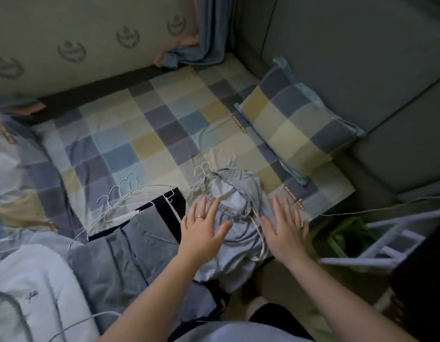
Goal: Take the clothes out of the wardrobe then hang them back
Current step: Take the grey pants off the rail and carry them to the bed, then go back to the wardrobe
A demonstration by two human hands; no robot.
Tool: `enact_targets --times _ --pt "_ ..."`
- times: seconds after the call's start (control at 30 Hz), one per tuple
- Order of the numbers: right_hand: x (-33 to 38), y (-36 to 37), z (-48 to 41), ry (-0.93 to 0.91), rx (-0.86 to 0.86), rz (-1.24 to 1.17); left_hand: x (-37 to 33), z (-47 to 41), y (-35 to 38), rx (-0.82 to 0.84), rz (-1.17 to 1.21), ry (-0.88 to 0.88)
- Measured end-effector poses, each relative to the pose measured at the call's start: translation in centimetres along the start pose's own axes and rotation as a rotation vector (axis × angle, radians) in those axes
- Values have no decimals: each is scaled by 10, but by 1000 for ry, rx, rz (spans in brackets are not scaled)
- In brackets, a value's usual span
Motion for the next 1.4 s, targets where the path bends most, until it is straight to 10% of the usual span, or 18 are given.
enact_targets --times 0.57,1.07,1.4 --pt "-233 -198 184 637 -548 -45 -334 114 88 209 5 907" --pt "-467 -360 611 1099 -1062 175 -634 569 181 483 413 1708" --pt "-470 -519 848 1300 -1249 589 -764 879 119 519 799 2122"
Point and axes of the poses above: each hand's wrist, its own z-axis away from the middle knuckle, its own y-axis out of the palm, x = y × z, the point moved 9 cm from there along -z, towards the middle knuckle, and after that the axes turned 15 degrees about -x, right-handed, at the moved point
